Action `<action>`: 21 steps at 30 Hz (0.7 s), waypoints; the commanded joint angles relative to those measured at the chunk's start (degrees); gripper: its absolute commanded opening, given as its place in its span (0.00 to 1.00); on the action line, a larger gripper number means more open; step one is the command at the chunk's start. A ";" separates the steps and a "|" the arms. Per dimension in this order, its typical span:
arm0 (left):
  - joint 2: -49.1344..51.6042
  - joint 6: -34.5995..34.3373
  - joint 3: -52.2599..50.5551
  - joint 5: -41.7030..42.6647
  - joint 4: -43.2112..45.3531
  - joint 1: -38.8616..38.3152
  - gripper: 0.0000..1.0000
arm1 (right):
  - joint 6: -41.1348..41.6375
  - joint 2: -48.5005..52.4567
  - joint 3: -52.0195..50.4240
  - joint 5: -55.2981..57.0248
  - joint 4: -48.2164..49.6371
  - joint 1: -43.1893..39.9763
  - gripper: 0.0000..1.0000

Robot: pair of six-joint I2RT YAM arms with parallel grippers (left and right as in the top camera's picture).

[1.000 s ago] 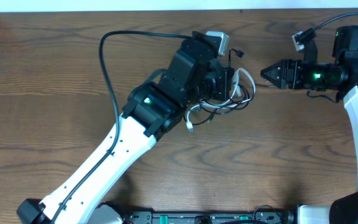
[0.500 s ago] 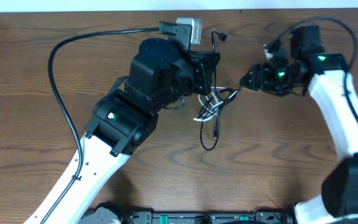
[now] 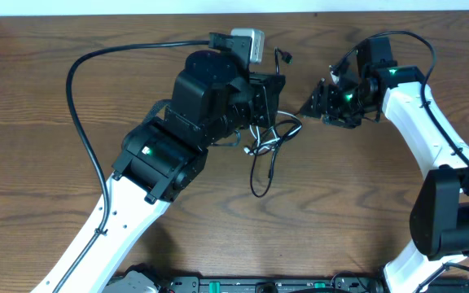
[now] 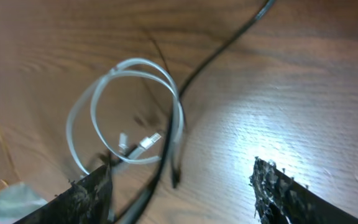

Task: Untangle cables

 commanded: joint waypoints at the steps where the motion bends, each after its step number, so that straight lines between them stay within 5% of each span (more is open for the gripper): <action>1: 0.24 -0.11 0.46 0.48 -1.33 0.24 0.08 | 6.73 2.97 0.00 -2.36 1.64 1.55 0.68; 5: 0.28 -0.11 0.46 0.48 -2.49 0.24 0.07 | 8.02 8.66 0.00 -5.53 3.34 4.76 0.65; 7: 0.28 -0.09 0.46 0.48 -2.93 0.24 0.08 | 9.03 12.13 0.00 -5.62 3.45 6.25 0.53; 10: 0.26 -0.07 0.46 0.00 -3.43 0.26 0.07 | 8.66 15.21 0.00 -5.57 3.32 6.99 0.21; 11: 0.20 -0.09 0.46 -1.33 -4.15 0.44 0.08 | 7.96 15.78 0.00 -5.53 3.23 6.97 0.01; 21: -2.71 -3.56 0.46 -6.84 -15.04 14.10 0.07 | -4.17 2.29 0.02 -4.55 0.87 -0.92 0.01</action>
